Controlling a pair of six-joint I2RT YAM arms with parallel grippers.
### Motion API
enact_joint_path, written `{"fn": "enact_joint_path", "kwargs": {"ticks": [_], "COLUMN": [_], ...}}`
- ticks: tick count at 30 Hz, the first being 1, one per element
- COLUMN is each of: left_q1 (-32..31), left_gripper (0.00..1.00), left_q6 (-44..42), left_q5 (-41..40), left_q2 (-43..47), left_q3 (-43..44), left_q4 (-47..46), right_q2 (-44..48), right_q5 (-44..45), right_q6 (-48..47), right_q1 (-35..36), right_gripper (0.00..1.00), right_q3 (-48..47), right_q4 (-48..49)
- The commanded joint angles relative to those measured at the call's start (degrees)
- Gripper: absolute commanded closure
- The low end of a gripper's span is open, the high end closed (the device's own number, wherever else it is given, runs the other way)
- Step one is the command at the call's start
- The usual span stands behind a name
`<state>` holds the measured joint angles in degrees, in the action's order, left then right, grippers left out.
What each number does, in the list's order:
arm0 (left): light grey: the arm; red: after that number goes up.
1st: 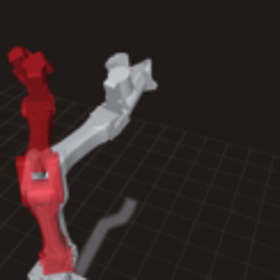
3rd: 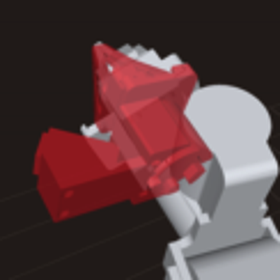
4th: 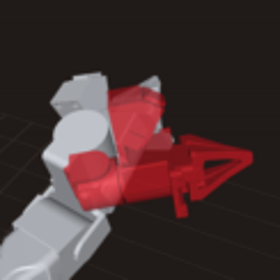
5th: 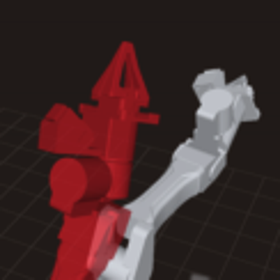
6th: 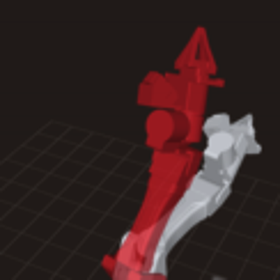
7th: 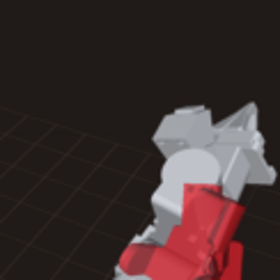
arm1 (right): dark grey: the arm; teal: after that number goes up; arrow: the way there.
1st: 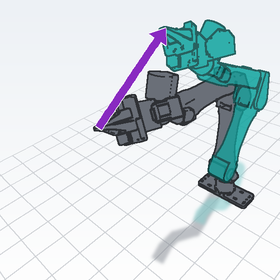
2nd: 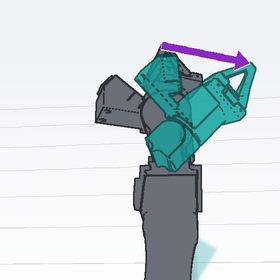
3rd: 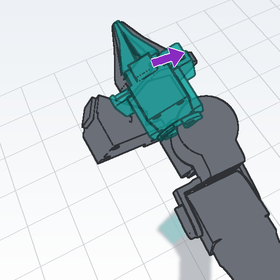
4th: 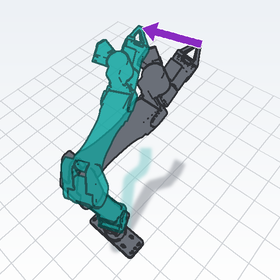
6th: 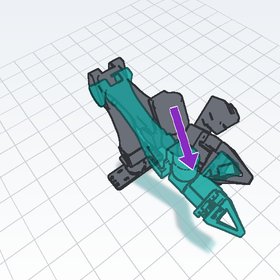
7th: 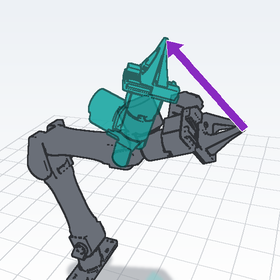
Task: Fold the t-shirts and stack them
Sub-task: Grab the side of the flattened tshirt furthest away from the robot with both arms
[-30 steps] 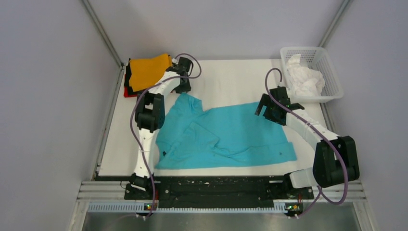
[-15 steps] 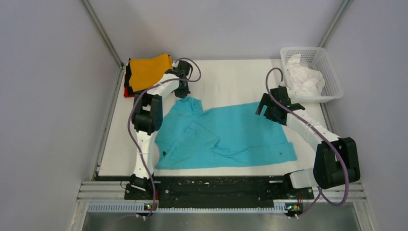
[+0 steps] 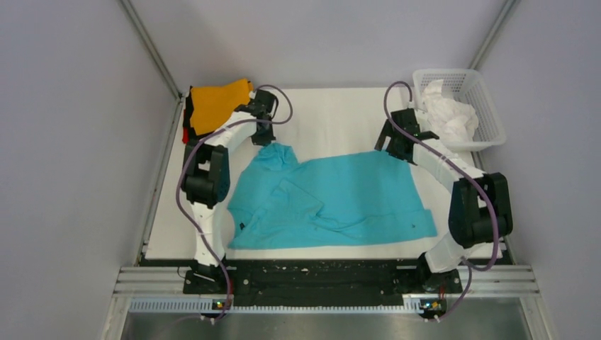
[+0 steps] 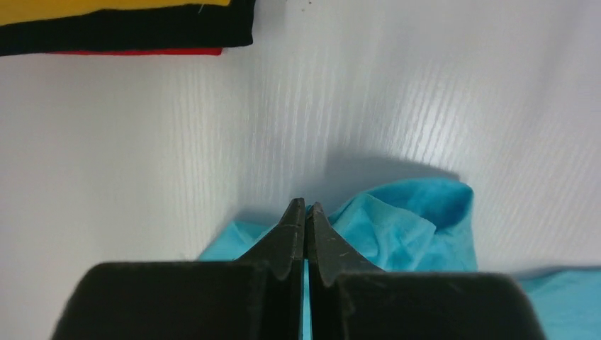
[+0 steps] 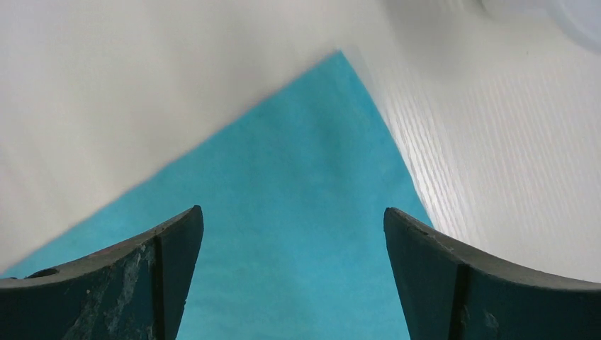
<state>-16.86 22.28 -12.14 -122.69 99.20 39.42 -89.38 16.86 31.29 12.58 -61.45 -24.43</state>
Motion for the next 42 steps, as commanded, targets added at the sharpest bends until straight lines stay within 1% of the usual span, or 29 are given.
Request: {"fn": "enact_joint_path", "kwargs": {"ticks": [1, 7, 12, 14, 19, 23, 25, 30, 32, 35, 37, 38, 39, 42], "left_q1": [-0.03, -0.14, -0.60, -0.77, -1.11, -1.31, -1.46, -1.71, -1.81, -1.86, -1.92, -1.94, -2.01, -2.12], "left_gripper": [1.00, 1.00, 1.00, 1.00, 1.00, 1.00, 1.00, 1.00, 1.00, 1.00, 1.00, 1.00, 1.00, 1.00], "left_q6": [-0.57, 0.68, 1.49, 1.69, 2.36, 2.93, 3.15, 3.68, 3.89, 4.23, 4.55, 4.68, 4.77, 4.96], "left_q5": [2.98, 7.43, 9.20, 9.48, 10.99, 11.17, 10.92, 11.14, 11.01, 11.08, 11.36, 11.43, 11.58, 11.66], "left_q2": [8.49, 10.62, 13.60, 15.07, 18.76, 21.01, 22.01, 24.84, 25.84, 26.77, 27.06, 27.21, 27.38, 28.70], "left_q3": [-3.36, -4.93, -8.74, -10.35, -14.29, -16.86, -17.82, -20.60, -21.55, -22.87, -23.44, -23.73, -23.86, -24.16], "left_q4": [-5.10, -5.36, -6.22, -6.60, -7.94, -8.74, -8.74, -9.12, -9.24, -9.36, -9.31, -9.34, -9.34, -9.05], "right_q2": [-8.29, -22.17, -29.38, -30.27, -29.88, -27.99, -26.18, -22.45, -22.17, -22.83, -22.77, -22.51, -22.08, -19.79], "right_q5": [8.32, 14.38, 18.14, 18.12, 17.98, 17.53, 17.57, 17.03, 17.25, 16.33, 15.79, 15.92, 16.17, 16.25], "right_q6": [-1.66, -1.82, -2.30, -1.93, -1.46, -0.35, 0.47, 1.19, 1.14, 1.13, 1.09, 1.14, 0.93, -0.42], "right_q1": [-0.76, -1.81, -2.17, -2.17, -2.20, -2.21, -2.17, -2.15, -2.17, -2.20, -2.14, -2.16, -2.20, -2.13], "right_gripper": [0.04, 0.10, 0.13, 0.16, 0.24, 0.37, 0.41, 0.56, 0.67, 0.78, 0.90, 0.98, 1.00, 1.00], "right_q3": [-9.42, -21.59, -28.71, -29.14, -25.60, -21.53, -19.00, -13.77, -12.93, -13.07, -12.93, -12.94, -12.69, -11.84], "right_q4": [1.84, -0.99, -5.01, -5.84, -5.46, -5.38, -5.05, -2.36, -1.23, 0.19, 1.73, 2.44, 3.38, 5.37]}}
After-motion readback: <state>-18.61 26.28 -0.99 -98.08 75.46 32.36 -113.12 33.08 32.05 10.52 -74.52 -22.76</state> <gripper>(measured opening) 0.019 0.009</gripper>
